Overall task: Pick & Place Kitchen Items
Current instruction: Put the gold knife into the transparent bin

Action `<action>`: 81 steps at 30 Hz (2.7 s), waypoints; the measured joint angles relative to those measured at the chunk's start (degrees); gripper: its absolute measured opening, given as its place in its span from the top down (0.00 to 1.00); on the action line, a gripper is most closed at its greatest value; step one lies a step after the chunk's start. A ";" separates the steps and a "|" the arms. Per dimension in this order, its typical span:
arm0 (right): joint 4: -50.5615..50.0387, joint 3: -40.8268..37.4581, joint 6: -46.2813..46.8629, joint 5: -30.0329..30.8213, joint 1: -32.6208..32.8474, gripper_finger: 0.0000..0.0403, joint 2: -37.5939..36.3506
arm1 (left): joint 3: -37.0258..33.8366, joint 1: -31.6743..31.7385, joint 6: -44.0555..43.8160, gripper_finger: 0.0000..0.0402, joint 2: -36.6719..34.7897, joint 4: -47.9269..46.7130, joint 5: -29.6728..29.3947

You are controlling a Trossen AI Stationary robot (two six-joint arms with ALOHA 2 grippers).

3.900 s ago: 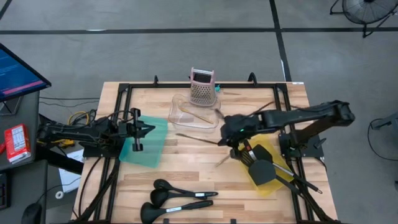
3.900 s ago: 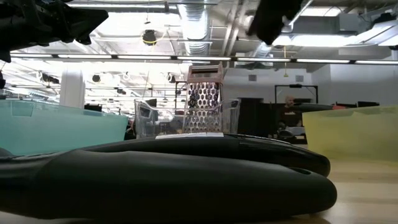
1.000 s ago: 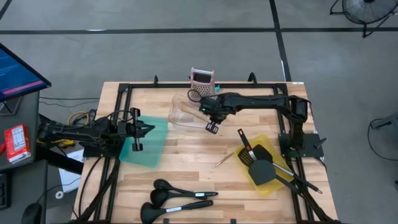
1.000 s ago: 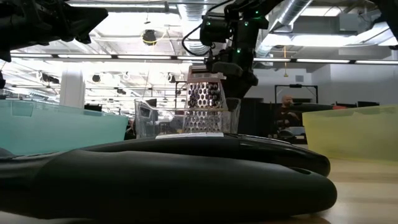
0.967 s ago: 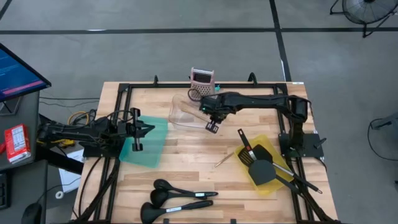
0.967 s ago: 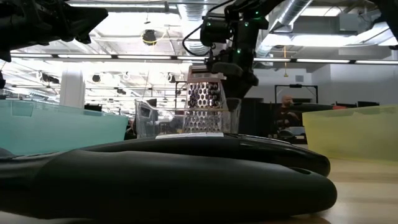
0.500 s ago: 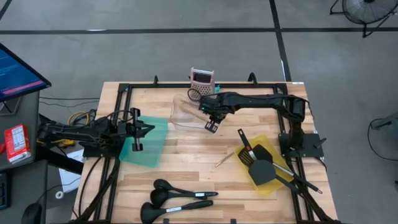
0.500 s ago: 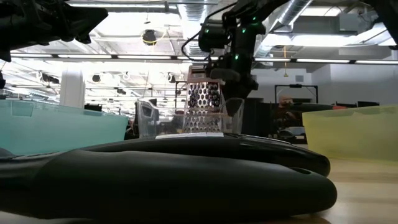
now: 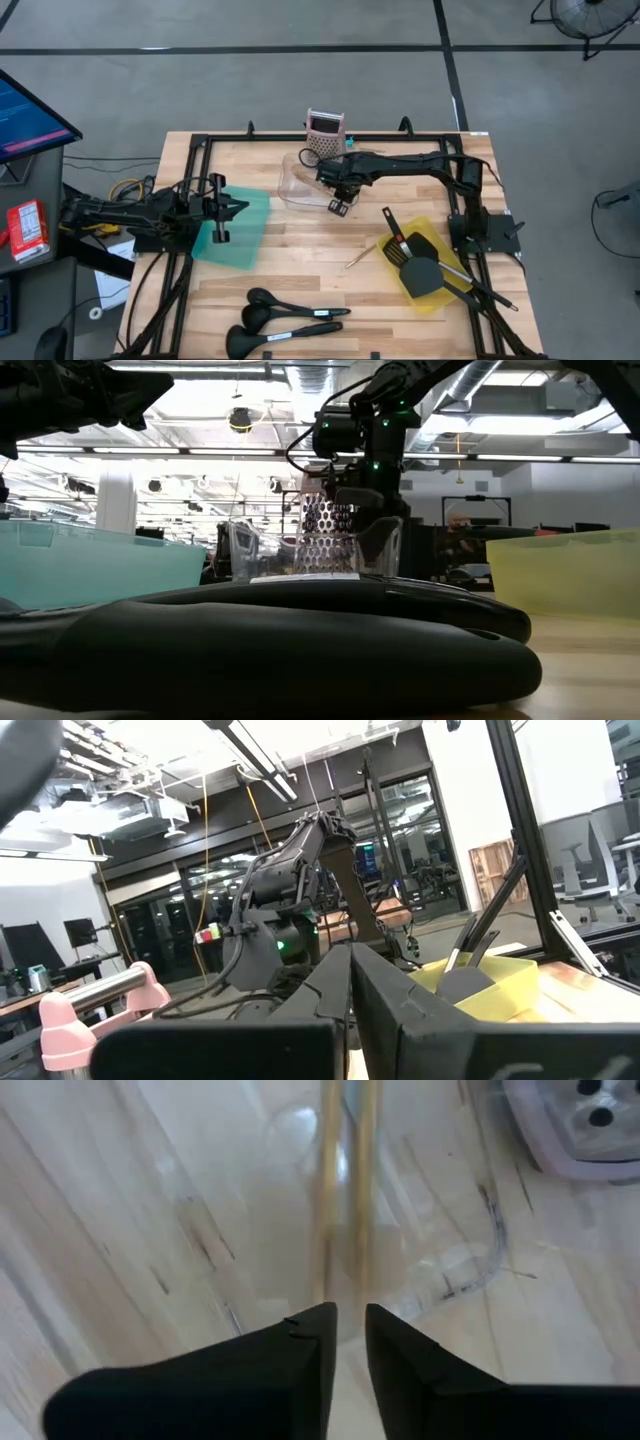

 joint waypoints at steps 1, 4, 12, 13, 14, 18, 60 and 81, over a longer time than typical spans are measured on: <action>-0.03 0.00 0.03 -0.02 0.00 0.84 0.00 | 0.00 -0.01 0.00 1.00 -0.01 0.01 0.00; 0.11 0.00 0.00 0.00 0.00 0.79 0.00 | -0.02 -0.02 0.00 1.00 -0.02 0.00 0.00; -5.54 6.14 -4.03 -1.55 1.12 0.65 -4.65 | 0.00 -0.02 0.00 1.00 0.00 0.00 0.00; -6.81 7.13 -4.79 -1.68 1.84 0.63 -5.86 | -0.02 -0.02 0.00 1.00 -0.02 0.02 0.00; -7.06 8.06 -5.82 -2.00 2.61 0.62 -7.11 | -0.01 0.00 0.00 1.00 -0.02 0.03 0.00; -8.38 9.35 -9.76 -2.79 7.48 0.59 -14.23 | -0.01 0.01 0.00 1.00 -0.02 0.04 0.00; -5.38 6.00 -22.71 -2.99 30.29 0.52 7.74 | 0.00 -0.01 0.00 1.00 0.68 0.81 0.00; 0.74 -2.13 -20.12 -4.90 29.82 0.97 8.04 | 0.00 -0.01 0.00 1.00 1.53 0.92 0.00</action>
